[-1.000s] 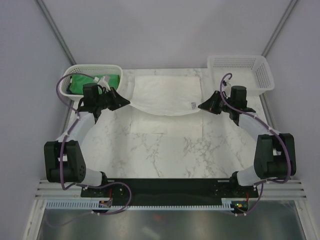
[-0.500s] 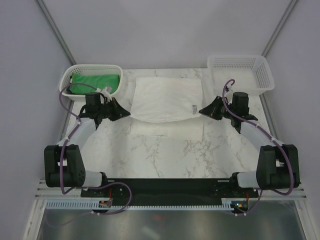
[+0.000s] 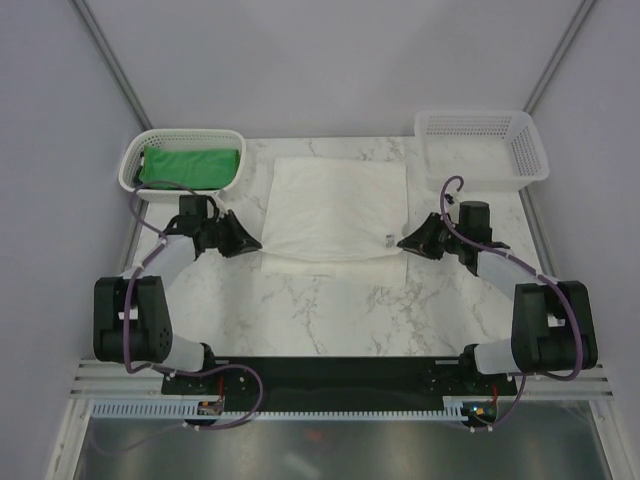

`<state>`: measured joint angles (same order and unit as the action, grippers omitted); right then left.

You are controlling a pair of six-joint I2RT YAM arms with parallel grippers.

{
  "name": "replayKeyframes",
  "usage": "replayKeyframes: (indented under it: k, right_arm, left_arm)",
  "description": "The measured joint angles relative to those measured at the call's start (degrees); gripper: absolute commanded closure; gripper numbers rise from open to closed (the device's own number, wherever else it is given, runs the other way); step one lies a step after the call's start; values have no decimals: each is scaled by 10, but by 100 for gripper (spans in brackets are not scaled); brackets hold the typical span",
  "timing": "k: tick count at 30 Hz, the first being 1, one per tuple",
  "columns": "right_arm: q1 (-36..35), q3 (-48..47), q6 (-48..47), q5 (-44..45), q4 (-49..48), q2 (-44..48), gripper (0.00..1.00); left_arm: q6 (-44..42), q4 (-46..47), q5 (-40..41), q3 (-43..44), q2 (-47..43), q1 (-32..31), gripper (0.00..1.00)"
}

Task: Fold and stack the towels
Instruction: Fold the towel

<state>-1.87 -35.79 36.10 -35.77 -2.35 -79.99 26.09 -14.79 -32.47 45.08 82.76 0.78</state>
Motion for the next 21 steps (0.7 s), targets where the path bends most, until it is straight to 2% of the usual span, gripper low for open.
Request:
replayKeyframes:
  k: [5, 9, 12, 15, 21]
  right_arm:
    - [0, -97, 26, -4, 42, -5, 100]
    - [0, -177, 39, -2, 46, 23, 100]
    - [0, -161, 39, -2, 58, 74, 100]
    - [0, -119, 31, -2, 70, 108, 100]
    - [0, -5, 12, 13, 93, 118, 100]
  left_arm:
    - [9, -37, -1, 76, 1, 0, 98]
    - [11, -18, -1, 150, -4, -8, 98]
    - [18, -21, -2, 143, -20, -18, 98]
    - [21, -41, 2, 99, -26, -22, 98]
    - [21, -83, 40, 27, -15, -23, 98]
